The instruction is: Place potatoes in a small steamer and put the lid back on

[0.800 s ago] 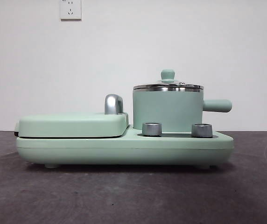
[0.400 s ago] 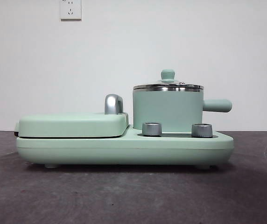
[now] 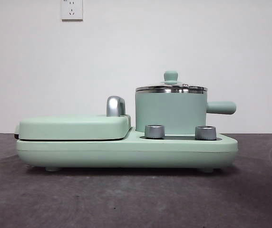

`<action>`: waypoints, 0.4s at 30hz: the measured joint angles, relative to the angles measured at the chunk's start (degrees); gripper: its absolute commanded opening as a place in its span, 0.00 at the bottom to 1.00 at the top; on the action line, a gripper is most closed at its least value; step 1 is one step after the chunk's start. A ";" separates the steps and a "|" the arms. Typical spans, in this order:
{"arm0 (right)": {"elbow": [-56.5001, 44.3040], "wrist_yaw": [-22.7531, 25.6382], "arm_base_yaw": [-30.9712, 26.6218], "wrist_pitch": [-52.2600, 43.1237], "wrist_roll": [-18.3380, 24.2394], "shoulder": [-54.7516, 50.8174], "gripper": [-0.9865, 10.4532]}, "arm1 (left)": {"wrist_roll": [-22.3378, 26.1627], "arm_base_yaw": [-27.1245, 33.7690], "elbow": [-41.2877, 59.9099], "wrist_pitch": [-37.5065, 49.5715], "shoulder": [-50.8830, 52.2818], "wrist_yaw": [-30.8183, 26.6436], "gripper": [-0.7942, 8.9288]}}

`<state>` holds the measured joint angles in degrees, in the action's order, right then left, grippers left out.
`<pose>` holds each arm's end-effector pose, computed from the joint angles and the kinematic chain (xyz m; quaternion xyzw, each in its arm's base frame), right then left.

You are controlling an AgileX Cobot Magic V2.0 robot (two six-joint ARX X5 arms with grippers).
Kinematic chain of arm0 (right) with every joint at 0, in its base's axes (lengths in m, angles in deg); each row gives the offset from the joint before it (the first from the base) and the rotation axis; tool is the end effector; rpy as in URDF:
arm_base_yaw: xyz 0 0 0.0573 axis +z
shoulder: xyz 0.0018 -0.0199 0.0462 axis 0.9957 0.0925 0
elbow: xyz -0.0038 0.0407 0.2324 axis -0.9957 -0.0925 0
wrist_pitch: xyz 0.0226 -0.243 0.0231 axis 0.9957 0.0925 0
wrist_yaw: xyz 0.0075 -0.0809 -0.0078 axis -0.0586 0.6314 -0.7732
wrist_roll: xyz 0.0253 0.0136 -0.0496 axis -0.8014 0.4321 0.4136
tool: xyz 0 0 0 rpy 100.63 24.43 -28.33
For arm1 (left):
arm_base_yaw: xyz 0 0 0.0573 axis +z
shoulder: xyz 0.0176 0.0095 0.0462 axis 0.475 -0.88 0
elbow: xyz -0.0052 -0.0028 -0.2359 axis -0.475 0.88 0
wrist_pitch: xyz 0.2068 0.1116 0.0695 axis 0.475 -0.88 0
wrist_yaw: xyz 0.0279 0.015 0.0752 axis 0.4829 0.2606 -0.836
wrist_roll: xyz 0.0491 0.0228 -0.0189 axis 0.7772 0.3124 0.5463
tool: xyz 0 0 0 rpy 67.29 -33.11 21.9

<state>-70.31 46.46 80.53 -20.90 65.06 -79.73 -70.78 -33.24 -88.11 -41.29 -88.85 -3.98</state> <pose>0.1222 -0.0072 0.1514 0.0370 0.0782 -0.0141 0.9961 0.1209 -0.0112 0.1555 -0.0587 0.0795 -0.0501 0.9938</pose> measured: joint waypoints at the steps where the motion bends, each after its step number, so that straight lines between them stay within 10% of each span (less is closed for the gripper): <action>1: 0.00 0.00 0.00 0.00 0.33 0.00 0.10 | 0.00 0.00 0.00 0.00 0.00 0.00 0.09; 12: 0.00 -0.15 0.00 0.00 1.68 0.00 0.10 | 0.00 0.00 0.00 0.00 0.00 0.00 0.09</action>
<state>-70.31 46.30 80.53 -20.90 66.74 -79.73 -70.78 -33.24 -88.11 -41.29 -88.85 -3.98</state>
